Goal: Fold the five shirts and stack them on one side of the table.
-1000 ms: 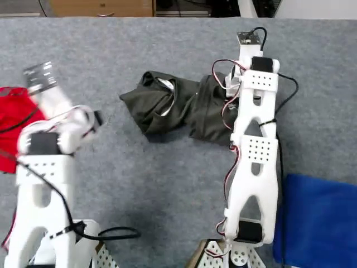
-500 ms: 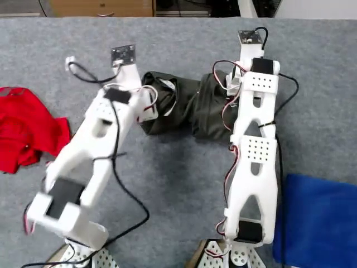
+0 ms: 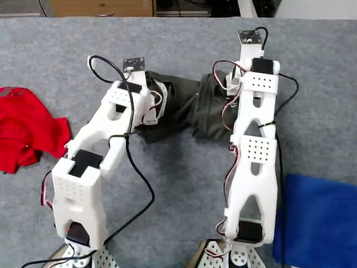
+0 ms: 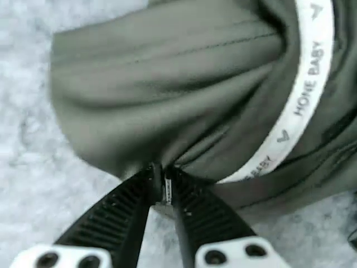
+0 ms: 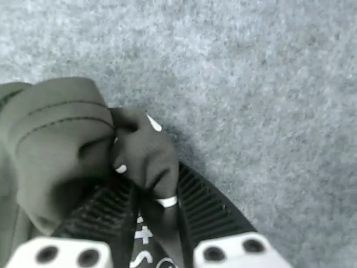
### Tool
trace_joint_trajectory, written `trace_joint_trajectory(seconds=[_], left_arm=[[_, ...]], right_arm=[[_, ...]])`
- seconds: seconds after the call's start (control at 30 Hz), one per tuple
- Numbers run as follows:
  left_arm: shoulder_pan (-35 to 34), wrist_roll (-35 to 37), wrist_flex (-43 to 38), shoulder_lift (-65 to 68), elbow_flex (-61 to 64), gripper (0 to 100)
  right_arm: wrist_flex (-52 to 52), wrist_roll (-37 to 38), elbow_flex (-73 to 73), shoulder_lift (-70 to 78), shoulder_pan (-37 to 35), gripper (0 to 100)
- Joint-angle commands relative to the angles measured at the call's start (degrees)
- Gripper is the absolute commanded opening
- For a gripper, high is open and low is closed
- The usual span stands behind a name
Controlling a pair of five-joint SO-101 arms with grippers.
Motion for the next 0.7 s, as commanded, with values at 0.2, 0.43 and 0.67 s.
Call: trace_joint_trajectory(seconds=[0.2,0.43,0.67], left_arm=[[-7.82,-1.76,12.57,-14.02,-3.16,2],[-10.64,-4.13,6.24,-23.43,11.96,2],[-18.37,-4.22,0.62,-29.23,22.77,2]], right_arm=[[11.52,4.84,-5.49,-11.12,5.49,0.8],[11.52,10.02,11.56,-25.8,10.24,0.9],[11.52,21.19,43.3,-45.58,15.78,16.1]])
